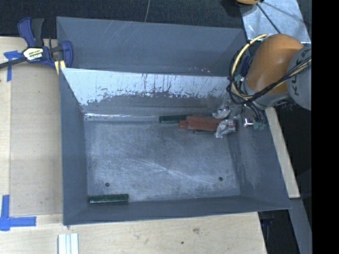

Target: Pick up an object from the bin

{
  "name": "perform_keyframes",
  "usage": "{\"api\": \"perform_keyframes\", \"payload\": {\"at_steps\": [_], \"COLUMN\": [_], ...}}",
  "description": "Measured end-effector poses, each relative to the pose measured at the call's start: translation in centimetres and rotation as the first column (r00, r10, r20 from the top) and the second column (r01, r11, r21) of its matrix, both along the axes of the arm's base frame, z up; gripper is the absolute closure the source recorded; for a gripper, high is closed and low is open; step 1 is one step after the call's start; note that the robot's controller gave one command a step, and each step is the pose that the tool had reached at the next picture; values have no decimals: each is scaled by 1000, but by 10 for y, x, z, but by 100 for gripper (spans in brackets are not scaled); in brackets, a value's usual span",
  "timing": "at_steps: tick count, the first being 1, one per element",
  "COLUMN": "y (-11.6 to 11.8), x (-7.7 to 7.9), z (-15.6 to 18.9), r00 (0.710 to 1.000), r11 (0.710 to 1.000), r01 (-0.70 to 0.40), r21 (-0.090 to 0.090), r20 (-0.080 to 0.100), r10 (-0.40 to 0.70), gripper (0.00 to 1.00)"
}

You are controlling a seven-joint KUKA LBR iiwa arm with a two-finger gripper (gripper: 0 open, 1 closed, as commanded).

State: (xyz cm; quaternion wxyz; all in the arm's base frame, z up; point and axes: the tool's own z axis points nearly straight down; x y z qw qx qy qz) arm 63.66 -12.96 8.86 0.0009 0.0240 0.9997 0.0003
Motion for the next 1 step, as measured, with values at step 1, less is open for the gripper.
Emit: {"api": "perform_keyframes", "payload": {"at_steps": [1], "y": [-1], "x": [2], "z": [34], "r00": [1000], "r11": [1000], "r01": [-1], "r21": [-1], "r20": [4], "r10": [1], "gripper": [100]}}
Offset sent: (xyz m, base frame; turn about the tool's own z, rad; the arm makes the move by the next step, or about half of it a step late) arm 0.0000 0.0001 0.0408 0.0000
